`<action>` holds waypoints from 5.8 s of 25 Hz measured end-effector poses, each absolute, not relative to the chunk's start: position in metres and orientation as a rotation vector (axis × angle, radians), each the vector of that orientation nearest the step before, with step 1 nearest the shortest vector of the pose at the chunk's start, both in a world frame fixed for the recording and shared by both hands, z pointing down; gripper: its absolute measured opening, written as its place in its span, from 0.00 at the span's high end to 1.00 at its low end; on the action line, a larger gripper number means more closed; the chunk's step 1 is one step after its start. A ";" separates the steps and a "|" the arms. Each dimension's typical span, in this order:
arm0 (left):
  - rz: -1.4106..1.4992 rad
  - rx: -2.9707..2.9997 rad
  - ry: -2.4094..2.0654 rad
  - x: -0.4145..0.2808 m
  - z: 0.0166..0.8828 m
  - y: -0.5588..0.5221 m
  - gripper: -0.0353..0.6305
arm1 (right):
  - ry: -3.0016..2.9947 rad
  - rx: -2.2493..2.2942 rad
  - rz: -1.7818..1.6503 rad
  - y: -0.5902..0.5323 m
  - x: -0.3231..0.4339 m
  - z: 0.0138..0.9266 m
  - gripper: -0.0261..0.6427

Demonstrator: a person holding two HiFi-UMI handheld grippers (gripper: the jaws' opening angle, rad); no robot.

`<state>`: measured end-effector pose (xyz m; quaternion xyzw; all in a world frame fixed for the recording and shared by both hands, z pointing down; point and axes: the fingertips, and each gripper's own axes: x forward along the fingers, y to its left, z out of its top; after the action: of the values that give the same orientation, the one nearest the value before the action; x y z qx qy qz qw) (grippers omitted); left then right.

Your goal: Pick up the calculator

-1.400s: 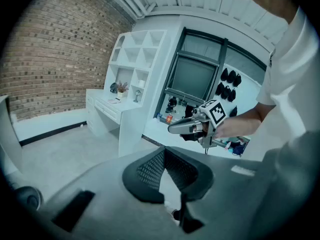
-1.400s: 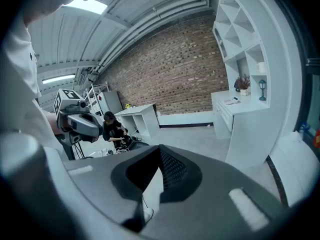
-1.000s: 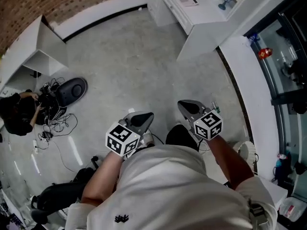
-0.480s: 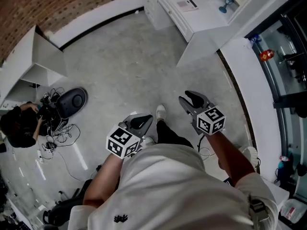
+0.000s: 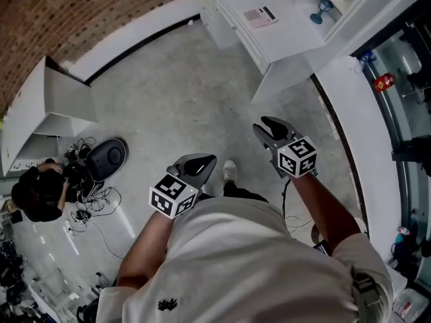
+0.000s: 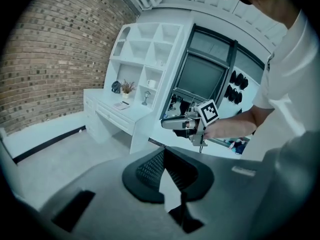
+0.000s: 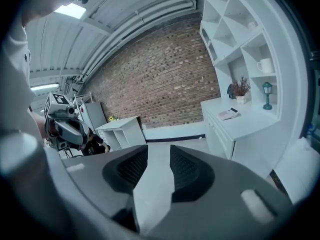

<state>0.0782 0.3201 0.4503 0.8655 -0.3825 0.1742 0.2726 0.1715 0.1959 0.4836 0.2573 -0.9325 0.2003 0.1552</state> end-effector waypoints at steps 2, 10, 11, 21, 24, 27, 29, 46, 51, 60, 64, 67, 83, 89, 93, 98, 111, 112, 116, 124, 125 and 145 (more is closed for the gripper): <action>0.479 2.334 -1.021 0.081 0.451 0.300 0.94 | -2.675 0.741 0.586 0.178 0.171 0.487 0.73; 0.504 2.380 -0.964 0.072 0.450 0.235 0.94 | -2.668 0.820 0.606 0.122 0.170 0.491 0.73; 0.501 2.383 -0.956 0.069 0.451 0.226 0.94 | -2.662 0.830 0.606 0.115 0.168 0.492 0.73; 0.507 2.455 -0.804 0.009 0.458 0.121 0.94 | -2.600 0.999 0.622 0.024 0.125 0.489 0.73; 0.544 2.507 -0.716 -0.007 0.453 0.089 0.94 | -2.575 1.074 0.630 -0.007 0.112 0.485 0.73; 0.558 2.532 -0.671 -0.034 0.452 0.057 0.94 | -2.553 1.142 0.642 -0.039 0.093 0.486 0.73; 0.558 2.538 -0.645 -0.052 0.452 0.039 0.94 | -2.533 1.180 0.652 -0.056 0.081 0.488 0.73; 0.557 2.495 -0.634 -0.088 0.469 -0.100 0.94 | -2.431 1.311 0.696 -0.220 0.113 0.522 0.73; 0.572 2.483 -0.678 -0.068 0.460 -0.162 0.94 | -2.409 1.328 0.728 -0.304 0.157 0.537 0.71; 0.619 2.462 -0.767 -0.030 0.455 -0.237 0.94 | -2.383 1.286 0.910 -0.397 0.202 0.601 0.67; 0.630 2.422 -0.812 -0.026 0.463 -0.253 0.94 | -2.385 1.234 0.993 -0.420 0.205 0.623 0.65; 0.625 2.402 -0.846 -0.026 0.464 -0.265 0.94 | -2.394 1.164 1.058 -0.430 0.198 0.634 0.65; 0.611 2.354 -0.914 -0.023 0.468 -0.298 0.94 | -2.298 0.868 1.368 -0.436 0.169 0.658 0.79; 0.594 2.343 -0.930 -0.028 0.469 -0.298 0.94 | -2.298 0.828 1.458 -0.435 0.167 0.658 0.83; 0.586 2.330 -0.945 -0.037 0.472 -0.294 0.94 | -2.324 0.829 1.454 -0.434 0.167 0.654 0.84; 0.563 2.329 -0.953 -0.046 0.472 -0.287 0.94 | -2.333 0.844 1.412 -0.432 0.164 0.646 0.84; 0.524 2.356 -0.940 -0.081 0.470 -0.253 0.94 | -2.356 0.946 1.322 -0.419 0.151 0.609 0.85; 0.521 2.358 -0.940 -0.084 0.470 -0.250 0.94 | -2.361 0.952 1.318 -0.417 0.148 0.606 0.85; 0.504 2.366 -0.939 -0.097 0.467 -0.237 0.94 | -2.386 0.964 1.301 -0.408 0.134 0.588 0.85; 0.475 2.387 -0.938 -0.127 0.465 -0.208 0.94 | -2.423 0.942 1.274 -0.382 0.094 0.552 0.85; 0.473 2.388 -0.937 -0.131 0.464 -0.204 0.94 | -2.428 0.938 1.271 -0.379 0.089 0.548 0.85; 0.421 2.397 -0.943 -0.202 0.471 -0.108 0.94 | -2.492 0.845 1.218 -0.275 -0.015 0.491 0.85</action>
<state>-0.2022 -0.1077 0.4706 0.8862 -0.3487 0.1557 0.2624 -0.0149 -0.2746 0.4907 0.2893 -0.8531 0.4171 0.1207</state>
